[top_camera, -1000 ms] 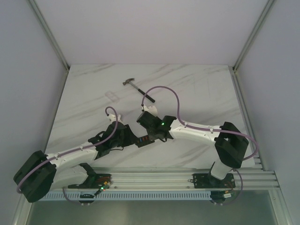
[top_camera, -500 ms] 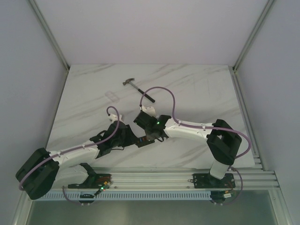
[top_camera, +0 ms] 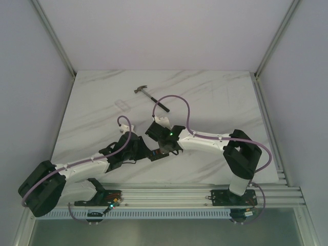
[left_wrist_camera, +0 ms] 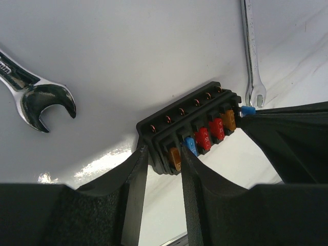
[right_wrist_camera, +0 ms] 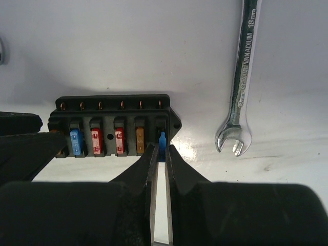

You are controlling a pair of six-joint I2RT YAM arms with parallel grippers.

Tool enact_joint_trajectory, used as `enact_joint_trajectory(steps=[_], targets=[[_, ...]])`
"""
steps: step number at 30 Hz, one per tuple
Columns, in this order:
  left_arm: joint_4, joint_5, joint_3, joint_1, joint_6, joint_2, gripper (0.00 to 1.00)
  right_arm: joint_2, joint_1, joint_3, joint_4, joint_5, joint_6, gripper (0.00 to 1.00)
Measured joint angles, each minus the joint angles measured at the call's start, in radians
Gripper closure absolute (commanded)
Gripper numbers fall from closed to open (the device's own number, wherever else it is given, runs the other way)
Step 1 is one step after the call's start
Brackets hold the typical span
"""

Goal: Snap on the fuse box
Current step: Install the fuse at the fuse box base.

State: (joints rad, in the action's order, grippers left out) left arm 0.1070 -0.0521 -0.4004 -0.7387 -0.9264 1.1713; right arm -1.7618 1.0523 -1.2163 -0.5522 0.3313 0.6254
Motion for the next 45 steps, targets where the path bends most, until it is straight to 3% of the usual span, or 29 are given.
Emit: enact_joint_trajectory(steps=[45], targets=[[0.000, 0.004, 0.000, 0.000, 0.000, 0.000, 0.60, -0.045, -0.032, -0.038, -0.036, -0.066, 0.018, 1.00]])
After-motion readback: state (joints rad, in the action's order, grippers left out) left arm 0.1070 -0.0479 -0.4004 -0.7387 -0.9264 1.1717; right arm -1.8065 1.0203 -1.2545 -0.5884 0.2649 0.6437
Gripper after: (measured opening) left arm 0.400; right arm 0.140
